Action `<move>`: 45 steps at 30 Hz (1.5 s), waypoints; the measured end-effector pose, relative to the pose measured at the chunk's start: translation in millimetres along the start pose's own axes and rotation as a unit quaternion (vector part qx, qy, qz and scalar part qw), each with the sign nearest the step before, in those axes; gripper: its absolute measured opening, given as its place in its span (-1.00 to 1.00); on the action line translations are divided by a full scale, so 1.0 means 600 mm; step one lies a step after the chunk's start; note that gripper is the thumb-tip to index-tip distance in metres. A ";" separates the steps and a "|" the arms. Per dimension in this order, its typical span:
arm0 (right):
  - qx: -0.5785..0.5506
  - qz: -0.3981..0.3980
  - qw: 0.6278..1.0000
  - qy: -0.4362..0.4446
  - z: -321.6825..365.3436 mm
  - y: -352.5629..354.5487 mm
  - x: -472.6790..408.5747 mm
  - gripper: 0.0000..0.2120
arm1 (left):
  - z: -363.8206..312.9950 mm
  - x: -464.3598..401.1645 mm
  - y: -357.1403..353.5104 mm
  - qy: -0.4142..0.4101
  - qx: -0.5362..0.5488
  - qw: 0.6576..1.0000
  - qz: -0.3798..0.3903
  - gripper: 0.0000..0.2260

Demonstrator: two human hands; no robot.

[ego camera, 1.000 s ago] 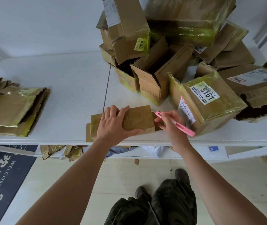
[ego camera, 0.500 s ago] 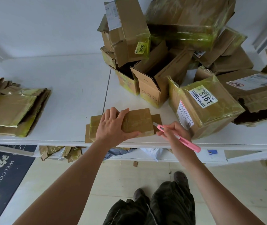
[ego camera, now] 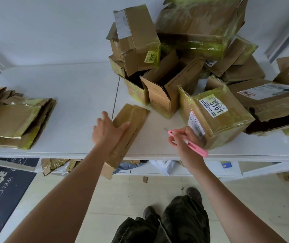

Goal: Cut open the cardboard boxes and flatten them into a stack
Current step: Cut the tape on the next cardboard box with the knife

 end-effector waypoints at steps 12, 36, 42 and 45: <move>-0.001 -0.020 1.000 0.010 -0.008 -0.069 0.025 -0.82 | 0.033 0.012 -0.003 0.170 0.252 0.947 0.104 -0.43; 0.011 -0.008 1.000 0.001 -0.029 -0.080 -0.050 -0.90 | 0.015 0.015 -0.030 -0.188 -0.048 0.978 0.080 -0.29; -0.056 -0.020 0.998 -0.038 -0.045 -0.070 -0.004 -0.89 | 0.015 0.013 -0.035 -0.182 -0.050 0.978 0.088 -0.27; -0.061 -0.015 0.997 -0.035 -0.046 -0.070 0.000 -0.88 | 0.016 0.011 -0.036 -0.181 -0.050 0.977 0.098 -0.25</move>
Point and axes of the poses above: each hand's wrist, its own x-axis away from the middle knuckle, its own y-axis out of the back of the hand, z = x × y, the point moved 5 cm from there along -x, towards the middle knuckle, and after that the axes turned 10 degrees about y, right-handed, at the moved point
